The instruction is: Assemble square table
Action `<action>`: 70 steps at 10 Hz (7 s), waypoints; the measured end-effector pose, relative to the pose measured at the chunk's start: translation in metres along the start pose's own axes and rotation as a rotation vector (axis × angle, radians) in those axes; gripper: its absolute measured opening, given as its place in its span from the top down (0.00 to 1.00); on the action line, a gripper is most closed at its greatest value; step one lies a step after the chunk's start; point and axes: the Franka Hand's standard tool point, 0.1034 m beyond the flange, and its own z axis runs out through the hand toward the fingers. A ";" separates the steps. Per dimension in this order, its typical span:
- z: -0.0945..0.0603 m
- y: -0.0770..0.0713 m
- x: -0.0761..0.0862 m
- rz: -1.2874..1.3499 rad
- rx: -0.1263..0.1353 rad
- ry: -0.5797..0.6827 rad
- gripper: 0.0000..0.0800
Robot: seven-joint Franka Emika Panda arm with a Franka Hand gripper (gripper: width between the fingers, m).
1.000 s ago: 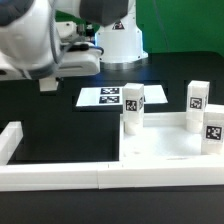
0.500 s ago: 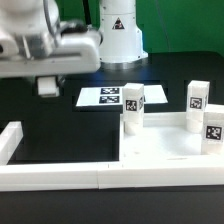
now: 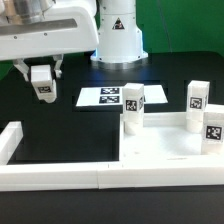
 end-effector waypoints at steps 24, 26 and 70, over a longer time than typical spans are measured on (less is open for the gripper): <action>-0.044 -0.151 0.097 0.452 0.066 0.501 0.64; -0.036 -0.148 0.102 0.438 0.032 0.550 0.64; 0.021 -0.140 0.116 0.604 0.068 0.121 0.64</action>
Offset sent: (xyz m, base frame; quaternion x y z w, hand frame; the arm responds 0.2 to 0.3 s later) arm 0.0423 0.0722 0.0347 -0.0811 0.2319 0.1781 0.9528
